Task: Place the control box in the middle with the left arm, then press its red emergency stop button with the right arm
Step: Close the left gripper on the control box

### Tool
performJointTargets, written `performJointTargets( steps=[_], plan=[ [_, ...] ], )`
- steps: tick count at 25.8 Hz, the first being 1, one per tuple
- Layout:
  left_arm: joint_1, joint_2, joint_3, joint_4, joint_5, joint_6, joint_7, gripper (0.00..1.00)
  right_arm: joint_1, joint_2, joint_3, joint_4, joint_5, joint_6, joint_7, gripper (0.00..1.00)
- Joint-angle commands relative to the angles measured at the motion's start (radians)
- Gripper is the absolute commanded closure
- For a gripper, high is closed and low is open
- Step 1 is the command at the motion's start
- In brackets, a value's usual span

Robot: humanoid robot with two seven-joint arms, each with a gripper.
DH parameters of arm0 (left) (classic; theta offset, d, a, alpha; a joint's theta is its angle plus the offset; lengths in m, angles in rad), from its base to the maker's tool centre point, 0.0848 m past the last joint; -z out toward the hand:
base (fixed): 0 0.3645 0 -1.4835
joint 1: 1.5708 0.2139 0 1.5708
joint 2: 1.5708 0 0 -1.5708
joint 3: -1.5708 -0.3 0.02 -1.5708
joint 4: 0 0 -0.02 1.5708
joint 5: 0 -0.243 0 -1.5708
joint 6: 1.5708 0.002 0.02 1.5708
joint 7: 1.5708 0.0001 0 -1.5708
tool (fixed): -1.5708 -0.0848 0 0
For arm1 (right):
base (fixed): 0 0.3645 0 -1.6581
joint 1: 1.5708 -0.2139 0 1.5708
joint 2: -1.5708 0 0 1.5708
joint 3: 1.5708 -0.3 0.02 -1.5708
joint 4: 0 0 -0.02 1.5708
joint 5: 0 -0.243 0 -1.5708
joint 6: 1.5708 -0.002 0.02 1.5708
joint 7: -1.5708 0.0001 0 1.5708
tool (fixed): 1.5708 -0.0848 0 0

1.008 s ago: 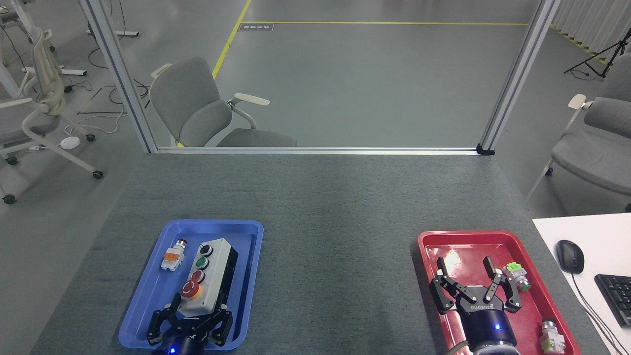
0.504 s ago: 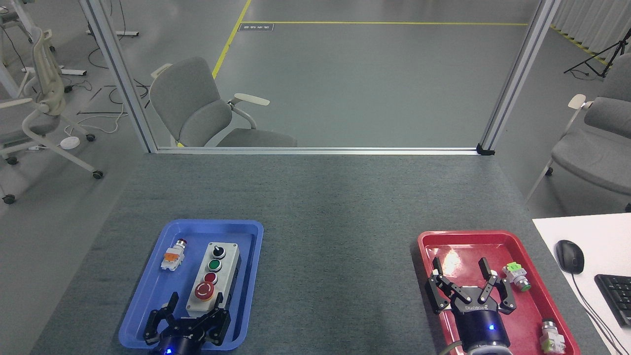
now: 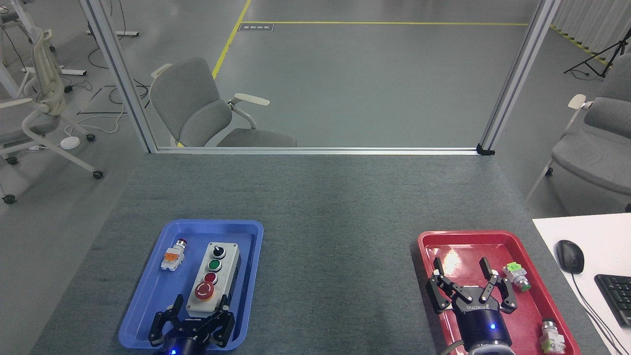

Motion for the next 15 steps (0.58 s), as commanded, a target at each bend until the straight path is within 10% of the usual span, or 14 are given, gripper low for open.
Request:
performJointTargets(
  steps=[1,15],
  plan=[
    [-0.007,-0.005,-0.001,0.034,0.001,-0.001,-0.001,0.01,0.001,-0.002,0.002,0.000,0.000,0.000,0.000,0.02],
    [-0.102,-0.017,-0.003,0.179,-0.001,-0.006,0.006,0.01,0.004,0.005,0.005,-0.003,0.002,0.001,0.002,0.02]
  ],
)
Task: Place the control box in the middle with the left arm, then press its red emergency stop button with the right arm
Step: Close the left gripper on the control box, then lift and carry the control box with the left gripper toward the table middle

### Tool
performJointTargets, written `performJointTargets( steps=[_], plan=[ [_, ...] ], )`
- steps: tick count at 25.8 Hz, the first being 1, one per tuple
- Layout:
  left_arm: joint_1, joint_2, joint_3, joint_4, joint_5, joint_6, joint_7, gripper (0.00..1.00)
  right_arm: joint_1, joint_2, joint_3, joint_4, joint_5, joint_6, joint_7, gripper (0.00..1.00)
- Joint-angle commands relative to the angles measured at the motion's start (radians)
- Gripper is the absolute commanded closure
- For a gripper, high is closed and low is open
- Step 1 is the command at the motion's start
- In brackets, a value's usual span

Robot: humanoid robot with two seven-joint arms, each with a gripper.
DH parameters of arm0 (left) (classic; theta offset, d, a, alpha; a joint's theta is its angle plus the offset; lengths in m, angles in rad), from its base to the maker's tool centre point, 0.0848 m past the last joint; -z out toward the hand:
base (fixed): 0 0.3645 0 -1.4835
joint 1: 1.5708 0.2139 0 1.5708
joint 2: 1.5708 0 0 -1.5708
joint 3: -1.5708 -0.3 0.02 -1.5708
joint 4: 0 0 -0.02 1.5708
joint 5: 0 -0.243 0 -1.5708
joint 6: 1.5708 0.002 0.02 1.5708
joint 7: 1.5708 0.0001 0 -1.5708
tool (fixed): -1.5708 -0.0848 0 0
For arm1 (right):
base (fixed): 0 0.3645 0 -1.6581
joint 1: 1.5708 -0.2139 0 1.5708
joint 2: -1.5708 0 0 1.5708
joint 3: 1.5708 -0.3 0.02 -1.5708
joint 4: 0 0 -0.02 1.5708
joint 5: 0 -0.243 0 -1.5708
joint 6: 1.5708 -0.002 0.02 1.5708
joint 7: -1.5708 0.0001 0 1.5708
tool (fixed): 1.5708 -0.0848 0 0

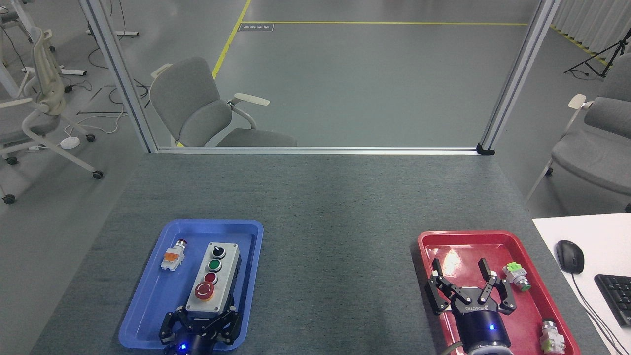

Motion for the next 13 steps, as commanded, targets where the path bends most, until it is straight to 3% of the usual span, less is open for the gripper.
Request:
performJointTargets(
  steps=[1,8,13],
  plan=[
    [-0.020,0.003,-0.001,0.031,-0.002,0.001,0.007,0.01,0.000,0.004,0.000,0.001,0.009,0.000,0.000,0.02],
    [-0.039,0.010,-0.001,0.039,-0.008,0.001,0.011,0.03,0.026,0.049,-0.034,-0.008,0.096,-0.012,0.000,0.02],
    [-0.042,0.022,-0.001,0.049,-0.011,-0.014,0.008,0.33,0.028,0.050,-0.043,-0.008,0.101,-0.029,0.002,0.02]
  ],
)
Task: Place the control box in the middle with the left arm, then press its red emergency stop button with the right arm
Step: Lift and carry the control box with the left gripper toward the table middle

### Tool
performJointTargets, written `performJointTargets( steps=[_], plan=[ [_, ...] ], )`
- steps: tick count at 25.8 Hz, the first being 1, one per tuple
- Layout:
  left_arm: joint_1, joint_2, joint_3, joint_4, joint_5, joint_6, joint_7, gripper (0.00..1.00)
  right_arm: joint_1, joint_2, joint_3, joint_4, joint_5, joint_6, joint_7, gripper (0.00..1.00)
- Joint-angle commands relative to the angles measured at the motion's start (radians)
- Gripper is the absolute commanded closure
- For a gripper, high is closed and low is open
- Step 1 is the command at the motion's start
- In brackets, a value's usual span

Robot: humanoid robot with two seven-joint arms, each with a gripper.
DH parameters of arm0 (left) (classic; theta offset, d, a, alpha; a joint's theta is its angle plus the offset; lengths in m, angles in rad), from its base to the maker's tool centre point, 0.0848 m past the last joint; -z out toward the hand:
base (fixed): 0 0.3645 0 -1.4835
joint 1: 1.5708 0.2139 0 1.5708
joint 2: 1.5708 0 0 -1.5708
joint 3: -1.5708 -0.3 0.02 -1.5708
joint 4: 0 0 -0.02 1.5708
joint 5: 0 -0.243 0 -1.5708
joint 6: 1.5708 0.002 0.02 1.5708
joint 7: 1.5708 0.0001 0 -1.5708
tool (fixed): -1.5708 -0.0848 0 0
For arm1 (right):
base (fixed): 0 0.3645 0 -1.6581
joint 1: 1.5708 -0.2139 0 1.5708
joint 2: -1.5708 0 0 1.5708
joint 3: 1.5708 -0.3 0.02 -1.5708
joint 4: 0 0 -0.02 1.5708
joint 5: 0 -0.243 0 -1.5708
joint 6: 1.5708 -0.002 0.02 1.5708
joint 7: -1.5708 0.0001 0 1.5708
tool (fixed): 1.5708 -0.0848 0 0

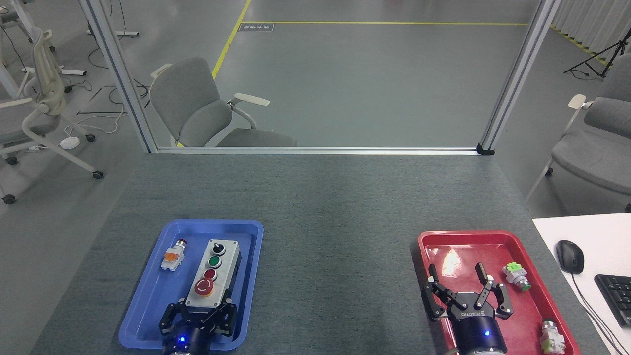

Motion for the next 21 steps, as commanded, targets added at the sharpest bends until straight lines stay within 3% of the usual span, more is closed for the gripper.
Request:
performJointTargets(
  steps=[1,3,5,7,11,21],
  plan=[
    [-0.003,0.007,0.000,0.004,-0.001,-0.018,-0.009,0.40,0.002,0.005,-0.005,0.000,0.004,-0.003,0.000,0.02],
    [-0.003,0.012,0.000,0.004,-0.001,-0.039,-0.012,0.57,0.001,0.006,-0.005,0.000,0.004,-0.003,0.000,0.02],
    [-0.003,0.014,0.000,0.002,0.005,-0.071,-0.014,0.83,0.001,0.014,-0.003,0.000,0.007,-0.003,0.000,0.01],
    [-0.001,0.015,0.003,-0.004,0.008,-0.102,-0.012,1.00,0.001,0.015,-0.003,0.000,0.024,-0.004,0.000,0.02],
    [-0.006,0.017,0.009,-0.022,0.010,-0.122,-0.012,1.00,0.001,0.025,0.000,-0.002,0.035,0.000,0.000,0.02],
    [0.019,0.049,0.012,-0.214,0.073,-0.148,-0.015,1.00,0.001,0.012,-0.003,-0.002,0.032,-0.004,-0.001,0.02]
  ],
)
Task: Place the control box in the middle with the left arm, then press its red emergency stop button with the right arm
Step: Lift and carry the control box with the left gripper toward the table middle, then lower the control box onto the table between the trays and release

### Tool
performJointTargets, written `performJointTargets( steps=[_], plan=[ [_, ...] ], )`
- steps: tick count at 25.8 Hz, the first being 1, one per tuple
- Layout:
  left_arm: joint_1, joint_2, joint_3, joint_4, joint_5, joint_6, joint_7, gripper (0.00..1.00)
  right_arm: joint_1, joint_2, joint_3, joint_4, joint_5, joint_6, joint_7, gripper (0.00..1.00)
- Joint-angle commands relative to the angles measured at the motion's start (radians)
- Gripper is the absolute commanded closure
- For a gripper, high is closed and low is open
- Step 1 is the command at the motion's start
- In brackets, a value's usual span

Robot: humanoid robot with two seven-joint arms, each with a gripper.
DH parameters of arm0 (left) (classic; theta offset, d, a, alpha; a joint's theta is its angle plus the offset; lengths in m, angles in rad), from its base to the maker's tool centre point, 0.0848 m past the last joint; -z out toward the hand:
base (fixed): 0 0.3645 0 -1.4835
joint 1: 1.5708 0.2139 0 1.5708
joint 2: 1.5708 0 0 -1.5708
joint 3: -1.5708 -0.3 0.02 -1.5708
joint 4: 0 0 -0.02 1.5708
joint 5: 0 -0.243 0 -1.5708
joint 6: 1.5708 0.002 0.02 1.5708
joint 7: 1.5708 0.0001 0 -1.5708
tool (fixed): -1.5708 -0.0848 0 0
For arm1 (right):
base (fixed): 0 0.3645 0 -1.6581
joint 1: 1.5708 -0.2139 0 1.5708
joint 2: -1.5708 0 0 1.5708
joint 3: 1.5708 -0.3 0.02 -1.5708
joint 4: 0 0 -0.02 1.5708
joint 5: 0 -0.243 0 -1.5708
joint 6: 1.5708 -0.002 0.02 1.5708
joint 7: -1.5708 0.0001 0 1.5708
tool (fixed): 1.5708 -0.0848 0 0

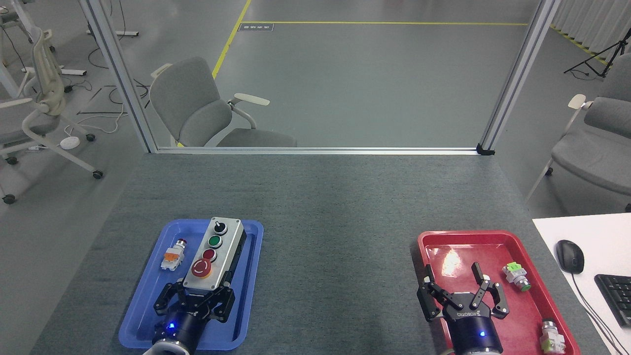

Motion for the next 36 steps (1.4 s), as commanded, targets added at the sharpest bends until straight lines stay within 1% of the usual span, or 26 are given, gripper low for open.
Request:
performJointTargets(
  steps=[1,4,8,13,15,17,23,25,27,32,36],
  plan=[
    [0.016,0.003,-0.005,-0.085,0.008,-0.019,0.002,1.00,0.000,-0.008,-0.001,0.002,-0.003,-0.006,-0.006,0.02],
    [0.064,-0.003,-0.029,-0.174,-0.007,-0.043,0.002,1.00,-0.003,-0.011,-0.001,0.009,-0.008,-0.009,-0.006,0.02],
    [0.059,-0.013,-0.190,-0.180,-0.010,-0.019,0.002,1.00,0.005,-0.011,0.002,0.010,-0.009,0.000,-0.007,0.02],
    [0.018,-0.031,-0.336,-0.175,-0.015,-0.011,0.004,1.00,0.008,-0.008,0.002,0.009,-0.009,0.000,-0.009,0.02],
    [-0.024,-0.033,-0.408,-0.163,-0.018,-0.011,0.002,1.00,0.008,-0.008,0.003,0.009,-0.008,0.000,-0.009,0.02],
    [-0.067,-0.045,-0.465,-0.122,-0.026,-0.009,0.002,1.00,0.008,-0.009,0.003,0.009,-0.008,-0.001,-0.009,0.02],
    [-0.159,-0.105,-0.579,0.046,-0.122,-0.012,0.004,1.00,0.008,-0.011,0.000,0.010,-0.008,-0.007,-0.009,0.02],
    [-0.186,-0.149,-0.588,0.101,-0.153,-0.011,0.005,1.00,0.008,-0.012,-0.001,0.010,-0.008,-0.007,-0.009,0.02],
    [-0.214,-0.172,-0.589,0.162,-0.170,-0.012,0.010,1.00,0.009,-0.011,-0.001,0.010,-0.008,-0.007,-0.007,0.02],
    [-0.267,-0.188,-0.589,0.288,-0.171,-0.009,0.019,1.00,0.017,-0.012,-0.001,0.010,-0.008,-0.009,-0.007,0.02],
    [-0.281,-0.169,-0.588,0.314,-0.170,-0.011,0.044,1.00,0.017,-0.011,-0.001,0.012,-0.008,-0.009,-0.009,0.02]
  ],
)
